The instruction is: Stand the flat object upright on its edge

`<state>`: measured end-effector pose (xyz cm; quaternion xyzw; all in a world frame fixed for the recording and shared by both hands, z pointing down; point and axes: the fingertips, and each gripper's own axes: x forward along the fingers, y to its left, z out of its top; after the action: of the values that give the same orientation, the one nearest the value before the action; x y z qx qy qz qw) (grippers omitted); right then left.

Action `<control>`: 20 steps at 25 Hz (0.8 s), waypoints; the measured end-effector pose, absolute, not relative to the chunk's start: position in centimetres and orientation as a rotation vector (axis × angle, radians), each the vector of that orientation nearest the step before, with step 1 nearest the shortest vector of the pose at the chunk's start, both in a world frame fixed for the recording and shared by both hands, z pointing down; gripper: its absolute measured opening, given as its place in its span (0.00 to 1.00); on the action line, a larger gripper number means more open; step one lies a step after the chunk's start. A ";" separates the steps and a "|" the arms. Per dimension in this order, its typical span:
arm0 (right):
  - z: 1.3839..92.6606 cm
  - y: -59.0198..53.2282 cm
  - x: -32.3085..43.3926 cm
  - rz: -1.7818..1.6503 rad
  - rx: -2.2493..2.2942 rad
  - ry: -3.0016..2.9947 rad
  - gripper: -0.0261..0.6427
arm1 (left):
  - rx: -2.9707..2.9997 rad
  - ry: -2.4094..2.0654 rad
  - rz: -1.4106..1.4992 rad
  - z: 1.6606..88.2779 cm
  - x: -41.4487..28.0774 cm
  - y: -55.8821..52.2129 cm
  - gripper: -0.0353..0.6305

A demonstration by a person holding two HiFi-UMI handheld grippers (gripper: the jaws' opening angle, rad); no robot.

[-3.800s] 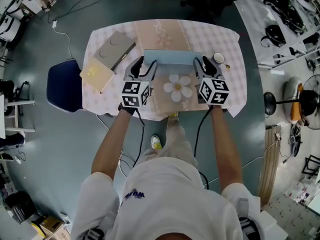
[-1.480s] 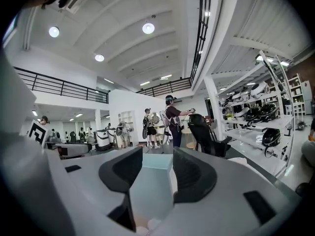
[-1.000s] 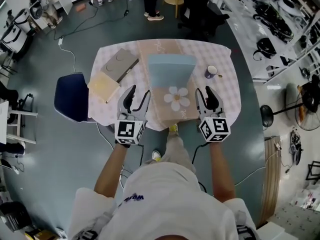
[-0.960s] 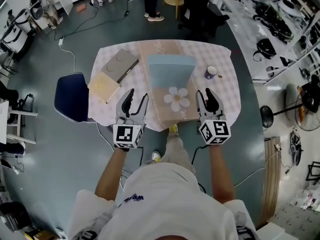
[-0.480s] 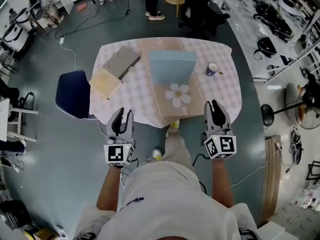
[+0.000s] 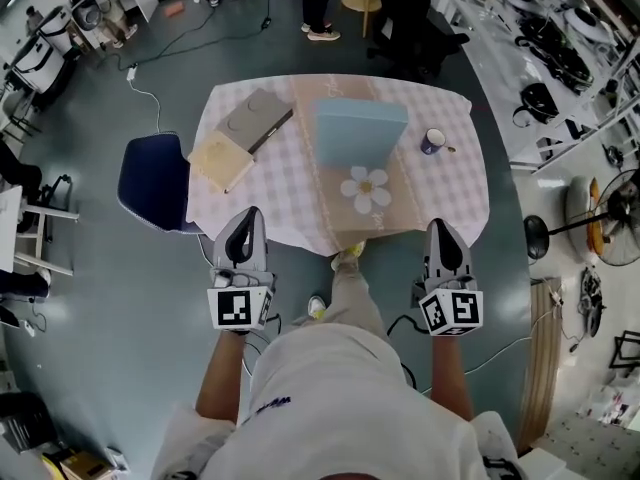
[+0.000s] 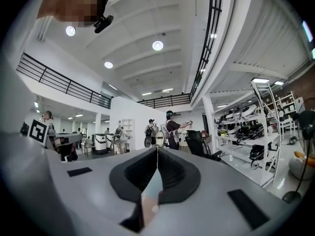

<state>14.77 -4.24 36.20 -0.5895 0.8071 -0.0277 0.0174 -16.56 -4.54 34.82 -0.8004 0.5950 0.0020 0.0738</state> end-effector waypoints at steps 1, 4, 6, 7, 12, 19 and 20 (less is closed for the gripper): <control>36.1 -4.2 14.8 -0.080 -1.840 2.508 0.05 | -2.398 1.787 0.003 34.6 -16.8 -4.5 0.06; 36.2 -3.6 15.0 -0.112 -1.853 2.506 0.05 | -2.413 1.787 -0.016 34.3 -17.6 -4.0 0.06; 35.9 -3.7 15.0 -0.118 -1.855 2.512 0.05 | -2.427 1.797 -0.006 34.0 -18.7 -3.7 0.06; 35.6 -3.9 14.9 -0.109 -1.851 2.517 0.05 | -2.423 1.803 -0.005 33.8 -19.2 -3.6 0.06; 33.8 -4.6 14.4 -0.040 -1.851 2.519 0.04 | -2.383 1.845 -0.024 33.8 -21.3 -3.0 0.06; 32.6 -5.2 14.9 -0.085 -1.828 2.482 0.04 | -2.367 1.844 -0.050 33.5 -21.8 -2.8 0.06; 32.6 -5.0 14.9 -0.080 -1.834 2.483 0.04 | -2.373 1.842 -0.055 33.7 -21.9 -2.8 0.06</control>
<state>14.92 -5.03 32.64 -0.5936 0.8039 -0.0260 0.0266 -21.85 -2.83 33.73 -0.7880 0.6117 -0.0183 0.0683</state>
